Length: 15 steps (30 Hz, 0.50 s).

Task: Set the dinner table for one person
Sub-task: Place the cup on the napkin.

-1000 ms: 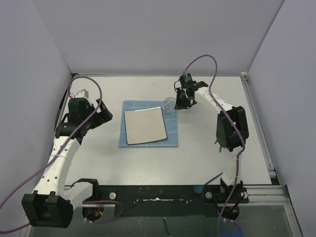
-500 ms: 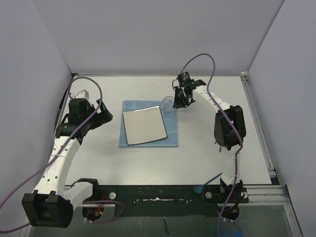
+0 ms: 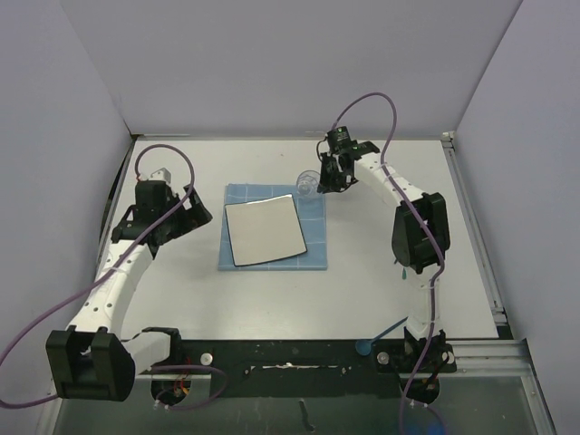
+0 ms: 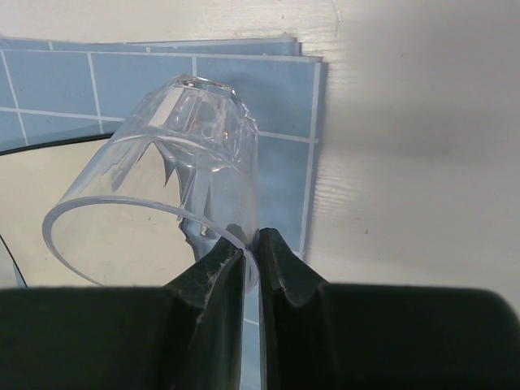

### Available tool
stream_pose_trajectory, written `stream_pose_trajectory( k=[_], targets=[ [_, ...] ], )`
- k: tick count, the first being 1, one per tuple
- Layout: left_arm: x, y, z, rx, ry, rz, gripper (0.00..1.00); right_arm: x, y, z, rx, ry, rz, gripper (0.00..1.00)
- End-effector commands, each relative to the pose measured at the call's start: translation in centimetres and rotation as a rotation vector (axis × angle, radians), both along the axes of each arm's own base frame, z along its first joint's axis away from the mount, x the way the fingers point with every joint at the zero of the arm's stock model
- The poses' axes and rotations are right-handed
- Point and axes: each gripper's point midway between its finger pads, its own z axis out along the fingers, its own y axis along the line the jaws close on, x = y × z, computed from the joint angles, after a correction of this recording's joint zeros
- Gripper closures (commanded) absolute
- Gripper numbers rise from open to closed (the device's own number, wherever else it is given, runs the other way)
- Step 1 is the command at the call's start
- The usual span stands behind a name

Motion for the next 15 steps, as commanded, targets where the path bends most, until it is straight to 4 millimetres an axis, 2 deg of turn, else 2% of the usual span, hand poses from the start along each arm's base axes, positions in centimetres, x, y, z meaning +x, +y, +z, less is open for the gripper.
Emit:
stream_pose_trajectory(
  k=[1,9,15],
  targets=[
    [2.0,-0.8,0.8,-0.044,-0.067,-0.020,0.03,2.0,-0.6,2.7,0.029,-0.081,-0.016,1.00],
    [2.4,-0.8,0.7,-0.039,-0.057,-0.024,0.03,2.6,-2.7,2.3,0.030,-0.076,-0.052,1.00],
    [2.5,-0.7,0.6,-0.033,-0.053,-0.018,0.03,2.0,-2.9,0.8,0.027,-0.048,-0.053,1.00]
  ],
)
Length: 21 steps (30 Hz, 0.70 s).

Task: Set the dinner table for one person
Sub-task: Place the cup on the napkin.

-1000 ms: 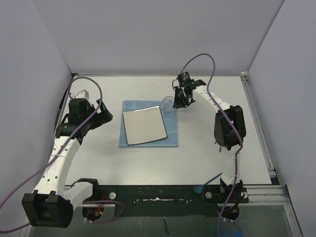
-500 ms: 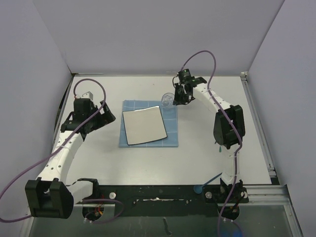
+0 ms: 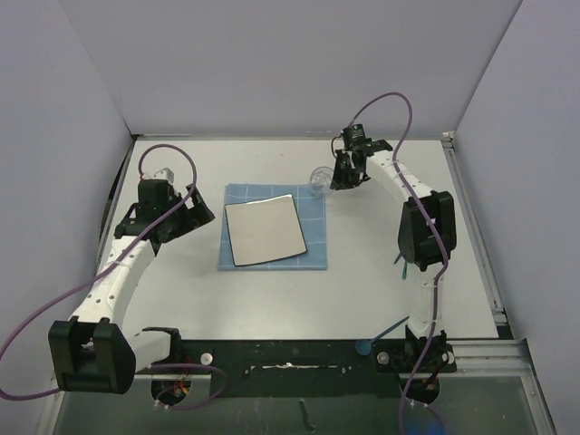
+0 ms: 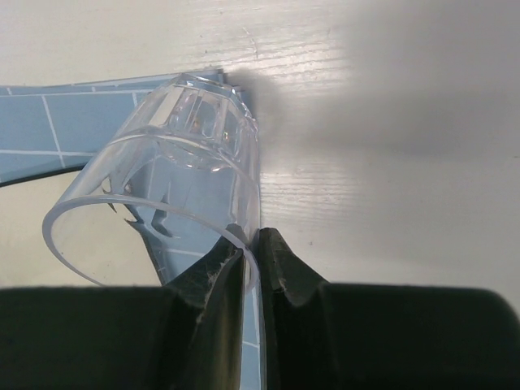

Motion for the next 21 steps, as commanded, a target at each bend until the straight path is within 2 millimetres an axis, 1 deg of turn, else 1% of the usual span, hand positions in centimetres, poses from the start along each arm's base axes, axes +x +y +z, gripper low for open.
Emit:
stream_pose_trajectory(
  k=[1,9,10,11,12,14,15,17,21],
  targets=[
    [1.7,0.0,2.0,-0.009,-0.080,0.003,0.03,0.4,0.6,0.7,0.030,-0.044,0.017,1.00],
    [2.1,-0.1,2.0,-0.010,-0.080,0.002,0.03,-0.2,1.1,-0.8,0.047,-0.011,0.026,1.00],
    [2.0,-0.1,2.0,-0.009,-0.080,0.003,0.03,-0.2,1.2,-0.7,0.043,-0.014,0.032,0.90],
    [2.0,0.0,2.0,-0.009,-0.079,0.004,0.03,-0.2,1.2,-0.6,0.035,-0.018,0.036,0.77],
    [1.9,0.0,2.0,-0.008,-0.080,0.005,0.03,-0.3,1.3,-0.6,0.033,-0.017,0.037,0.68],
    [1.8,0.0,1.9,-0.006,-0.078,0.007,0.03,-0.3,1.4,-0.4,0.038,-0.022,0.036,0.51],
    [1.7,0.1,1.8,-0.005,-0.077,0.007,0.03,-0.3,1.4,-0.2,0.044,-0.027,0.037,0.44],
    [1.7,0.1,1.6,-0.006,-0.074,0.007,0.03,-0.3,1.6,-0.1,0.054,-0.030,0.038,0.34],
    [1.6,0.0,1.4,-0.008,-0.071,0.007,0.03,-0.3,1.9,0.1,0.070,-0.031,0.045,0.26]
  ],
)
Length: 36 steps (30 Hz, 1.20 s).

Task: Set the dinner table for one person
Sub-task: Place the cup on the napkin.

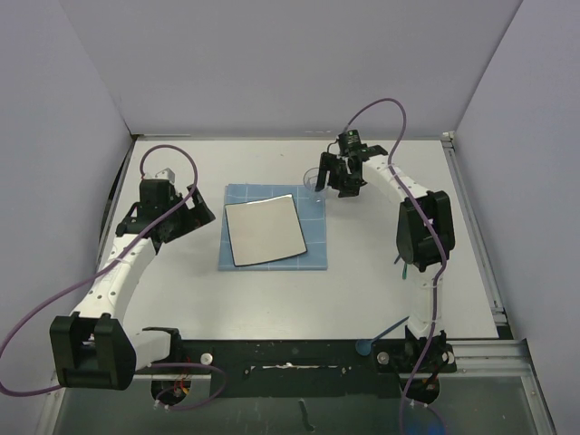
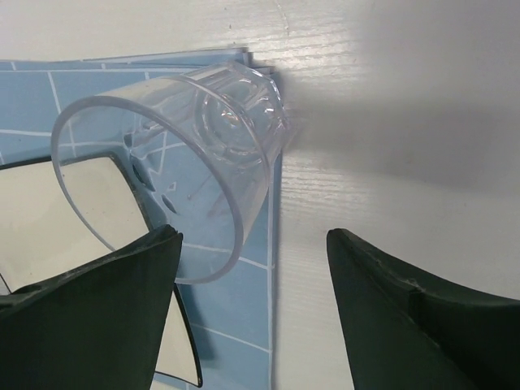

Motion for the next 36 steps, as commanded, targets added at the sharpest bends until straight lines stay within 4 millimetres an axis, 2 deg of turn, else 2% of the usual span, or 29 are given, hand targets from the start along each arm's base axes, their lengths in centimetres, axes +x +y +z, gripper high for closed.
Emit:
stream_pose_trajectory(
  k=[1,7,9,12,15,18,20,23,25,26,27,28,29,30,31,34,36],
  targets=[
    [1.4,0.1,2.0,-0.008,-0.089,0.007,0.03,0.5,1.0,1.9,0.049,-0.056,0.019,0.25],
    [1.3,0.1,1.4,0.002,-0.092,-0.007,0.03,1.0,1.7,3.8,0.091,-0.097,0.036,0.21],
    [1.2,0.1,0.4,0.009,-0.088,-0.015,0.03,1.6,1.7,5.6,0.090,-0.128,0.031,0.21],
    [1.3,-0.5,-0.5,-0.021,-0.072,-0.025,0.03,2.8,1.8,9.7,0.095,-0.208,0.039,0.20],
    [1.4,-1.0,-1.3,-0.037,-0.066,-0.025,0.03,3.0,1.5,12.0,0.094,-0.246,0.042,0.19],
    [1.6,-1.1,-1.7,-0.046,-0.067,-0.013,0.03,2.2,0.9,12.6,0.089,-0.255,0.036,0.19],
    [1.9,-1.4,-2.0,-0.052,-0.080,-0.011,0.03,1.2,0.7,12.2,0.093,-0.248,0.035,0.20],
    [2.4,-2.0,-2.3,-0.058,-0.098,-0.019,0.03,-0.7,1.1,10.7,0.106,-0.217,0.043,0.28],
    [2.5,-2.6,-3.1,-0.055,-0.095,-0.040,0.03,-2.3,1.7,9.8,0.110,-0.197,0.065,0.36],
    [2.7,-3.0,-3.2,-0.054,-0.097,-0.052,0.04,-3.1,2.1,9.4,0.108,-0.189,0.075,0.45],
    [2.8,-3.4,-3.4,-0.051,-0.099,-0.064,0.05,-3.9,2.5,9.1,0.108,-0.186,0.085,0.66],
    [3.0,-3.7,-3.5,-0.048,-0.102,-0.073,0.07,-4.7,2.7,8.8,0.106,-0.179,0.092,0.94],
    [3.1,-3.9,-3.7,-0.044,-0.102,-0.077,0.11,-5.4,2.8,8.5,0.099,-0.169,0.096,1.00],
    [3.2,-4.2,-4.0,-0.040,-0.099,-0.082,0.20,-6.1,3.0,8.2,0.093,-0.159,0.103,1.00],
    [3.3,-4.3,-4.2,-0.038,-0.095,-0.082,0.33,-7.0,3.2,7.6,0.087,-0.141,0.114,1.00],
    [3.5,-4.4,-5.3,-0.022,-0.074,-0.070,0.81,-9.0,4.2,6.4,0.076,-0.114,0.156,1.00],
    [3.7,-4.4,-6.0,-0.006,-0.056,-0.064,1.00,-10.2,4.9,5.4,0.065,-0.088,0.178,1.00]
  ],
)
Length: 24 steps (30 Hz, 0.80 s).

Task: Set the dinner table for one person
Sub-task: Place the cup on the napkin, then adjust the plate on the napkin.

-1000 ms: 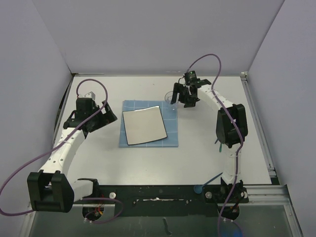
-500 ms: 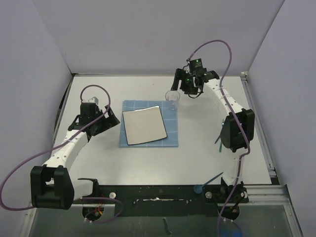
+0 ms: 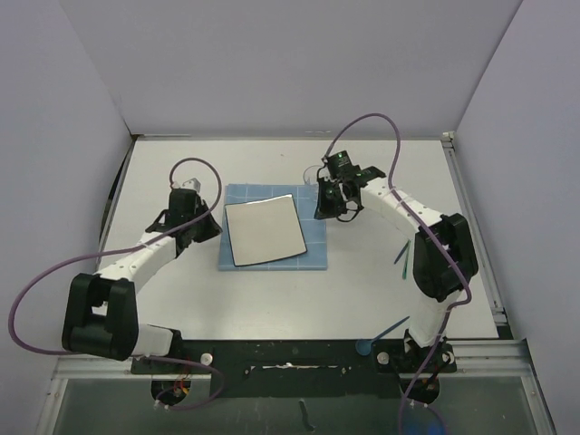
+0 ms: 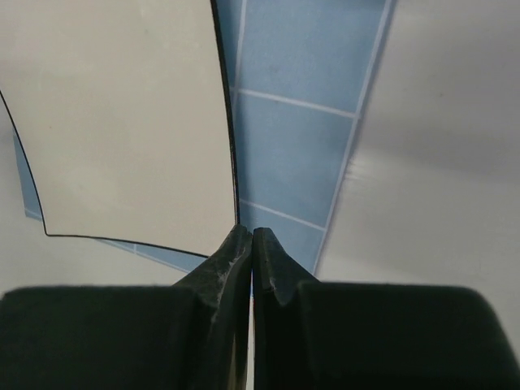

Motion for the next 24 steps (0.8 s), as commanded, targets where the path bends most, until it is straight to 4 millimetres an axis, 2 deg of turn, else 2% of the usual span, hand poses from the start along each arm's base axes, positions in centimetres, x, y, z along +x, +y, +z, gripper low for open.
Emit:
stream_pose_trajectory(
  k=[1,3,6,14,24],
  targets=[
    [2.0,-0.1,-0.3,0.031,-0.043,0.019,1.00,-1.1,1.9,1.8,0.032,-0.074,0.040,1.00],
    [1.9,-0.1,-1.4,0.049,-0.013,0.021,1.00,-1.9,2.3,0.8,0.024,-0.049,0.050,1.00],
    [2.6,-0.3,-1.3,0.063,-0.010,0.022,1.00,-2.2,2.7,-0.5,0.008,-0.025,0.060,1.00],
    [2.8,-0.1,-3.0,0.089,0.035,0.030,1.00,-1.9,3.1,-1.2,-0.007,-0.015,0.078,1.00],
    [5.3,-0.8,-3.3,0.093,0.036,0.014,1.00,-1.9,2.7,-3.6,-0.045,0.035,0.080,1.00]
  ],
)
